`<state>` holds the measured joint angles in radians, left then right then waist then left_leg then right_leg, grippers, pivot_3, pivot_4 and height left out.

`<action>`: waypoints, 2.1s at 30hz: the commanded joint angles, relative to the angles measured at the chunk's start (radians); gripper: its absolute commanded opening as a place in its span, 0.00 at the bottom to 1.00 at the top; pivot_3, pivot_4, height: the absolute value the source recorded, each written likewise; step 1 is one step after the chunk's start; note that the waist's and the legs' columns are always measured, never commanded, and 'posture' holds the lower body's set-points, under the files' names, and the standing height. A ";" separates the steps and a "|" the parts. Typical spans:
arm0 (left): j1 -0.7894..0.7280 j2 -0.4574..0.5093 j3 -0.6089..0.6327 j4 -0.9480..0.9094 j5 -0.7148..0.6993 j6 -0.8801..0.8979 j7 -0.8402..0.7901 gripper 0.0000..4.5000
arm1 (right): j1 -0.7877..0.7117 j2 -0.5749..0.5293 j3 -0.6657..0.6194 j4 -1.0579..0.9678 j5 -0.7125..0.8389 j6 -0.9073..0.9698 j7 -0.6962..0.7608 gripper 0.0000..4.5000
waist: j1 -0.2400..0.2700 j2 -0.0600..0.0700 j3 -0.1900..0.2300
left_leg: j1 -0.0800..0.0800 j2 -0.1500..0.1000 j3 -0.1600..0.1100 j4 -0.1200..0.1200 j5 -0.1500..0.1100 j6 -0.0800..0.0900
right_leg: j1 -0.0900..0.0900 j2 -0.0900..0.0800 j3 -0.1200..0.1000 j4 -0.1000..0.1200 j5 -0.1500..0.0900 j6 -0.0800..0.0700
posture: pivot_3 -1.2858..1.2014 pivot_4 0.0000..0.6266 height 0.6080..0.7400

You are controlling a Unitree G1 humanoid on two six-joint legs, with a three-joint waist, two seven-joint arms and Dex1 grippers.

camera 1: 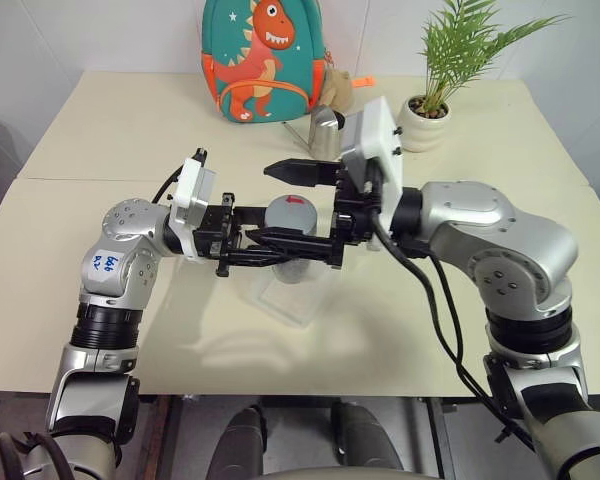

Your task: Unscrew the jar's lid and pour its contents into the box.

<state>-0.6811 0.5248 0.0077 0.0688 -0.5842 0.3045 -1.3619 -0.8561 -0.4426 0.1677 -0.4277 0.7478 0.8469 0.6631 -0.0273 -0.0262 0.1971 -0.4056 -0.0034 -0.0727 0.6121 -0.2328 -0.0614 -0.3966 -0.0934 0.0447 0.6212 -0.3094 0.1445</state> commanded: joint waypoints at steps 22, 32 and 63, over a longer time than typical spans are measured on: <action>-0.011 -0.005 0.004 -0.013 -0.004 -0.019 0.001 0.43 | 0.036 -0.064 -0.065 -0.047 -0.063 -0.004 -0.014 1.00 | 0.000 0.000 0.000 | 0.000 0.000 0.000 0.000 0.000 0.000 | 0.000 0.000 0.000 0.000 0.000 0.000 | 0.52 0.24 1.00; -0.009 -0.002 0.003 -0.009 -0.005 -0.019 -0.003 0.43 | 0.067 -0.143 -0.139 -0.097 -0.006 0.053 -0.016 1.00 | 0.000 0.000 0.000 | 0.000 0.000 0.000 0.000 0.000 0.000 | 0.000 0.000 0.000 0.000 0.000 0.000 | 0.52 0.24 1.00; 0.014 0.000 0.004 -0.029 -0.008 -0.020 -0.003 0.43 | 0.147 -0.347 -0.252 -0.160 0.102 0.106 0.040 1.00 | 0.002 0.000 0.000 | 0.000 0.000 0.000 0.000 0.000 0.000 | 0.000 0.000 0.000 -0.001 0.000 0.000 | 0.52 0.24 1.00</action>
<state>-0.6630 0.5219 0.0010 0.0783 -0.5820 0.3035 -1.3569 -0.7095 -0.7759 -0.0493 -0.5614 0.8315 0.9621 0.6893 -0.0253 -0.0262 0.1971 -0.4059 -0.0034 -0.0726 0.6122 -0.2330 -0.0611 -0.3962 -0.0934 0.0447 0.6203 -0.3095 0.1444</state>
